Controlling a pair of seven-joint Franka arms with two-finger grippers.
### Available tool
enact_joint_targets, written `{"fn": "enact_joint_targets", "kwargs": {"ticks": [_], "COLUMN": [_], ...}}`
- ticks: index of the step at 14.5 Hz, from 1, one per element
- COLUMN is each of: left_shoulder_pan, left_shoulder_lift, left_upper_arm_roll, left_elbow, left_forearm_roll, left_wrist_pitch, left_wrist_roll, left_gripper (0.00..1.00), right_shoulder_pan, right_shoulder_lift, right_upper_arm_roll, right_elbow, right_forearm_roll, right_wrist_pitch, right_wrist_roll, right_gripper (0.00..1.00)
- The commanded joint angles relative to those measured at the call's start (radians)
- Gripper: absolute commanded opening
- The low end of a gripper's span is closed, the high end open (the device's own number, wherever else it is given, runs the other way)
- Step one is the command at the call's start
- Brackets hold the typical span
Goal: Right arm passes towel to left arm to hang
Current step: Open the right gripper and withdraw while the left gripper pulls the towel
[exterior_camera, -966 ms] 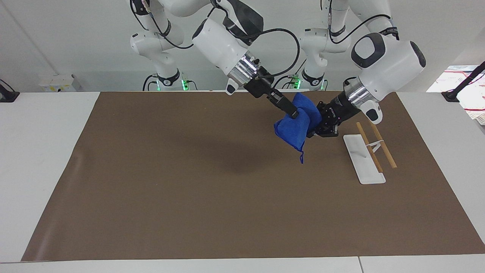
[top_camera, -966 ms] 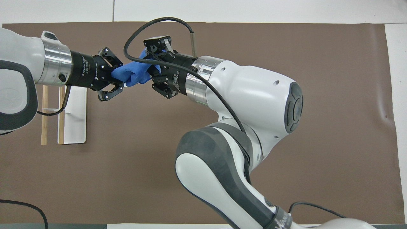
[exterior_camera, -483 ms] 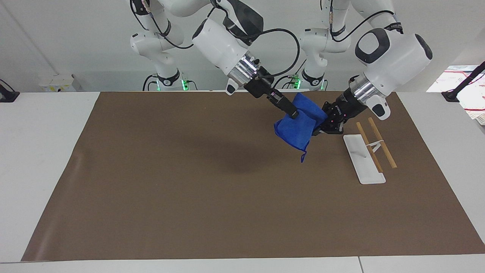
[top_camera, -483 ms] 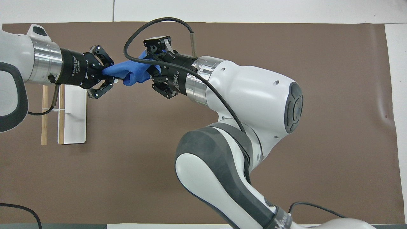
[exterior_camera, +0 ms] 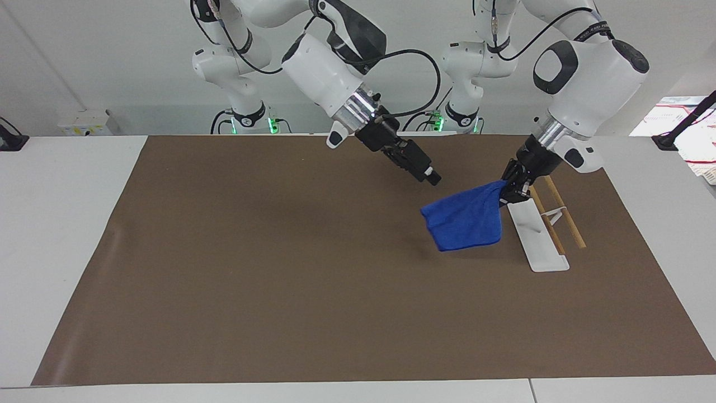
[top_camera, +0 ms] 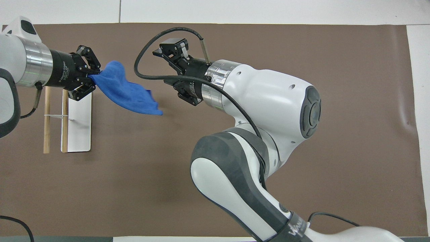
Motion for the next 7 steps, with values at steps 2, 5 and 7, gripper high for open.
{"fn": "enact_joint_targets", "kwargs": {"ticks": [2,5,7], "left_shoulder_pan": [0.002,0.004,0.036], "left_shoulder_lift": [-0.024,-0.068,-0.106], "left_upper_arm_roll": [-0.003,-0.003,-0.003], "left_elbow": [-0.035,-0.134,-0.223], "left_forearm_roll": [0.207,0.334,0.358], "left_wrist_pitch": [0.05,0.122,0.194], "left_wrist_roll": [0.025,0.023,0.023], "left_gripper": [0.0,0.0,0.0], "right_shoulder_pan": [-0.118,-0.236,-0.309], "right_shoulder_lift": [-0.087,-0.133,-0.14], "right_upper_arm_roll": [0.006,0.006,0.006], "right_elbow": [-0.185,-0.288,-0.287], "right_forearm_roll": [-0.146,-0.151,-0.194], "right_wrist_pitch": [-0.007,-0.07,-0.165], "right_wrist_roll": [-0.31,-0.632,-0.751], "right_gripper": [1.0,1.0,1.0]}}
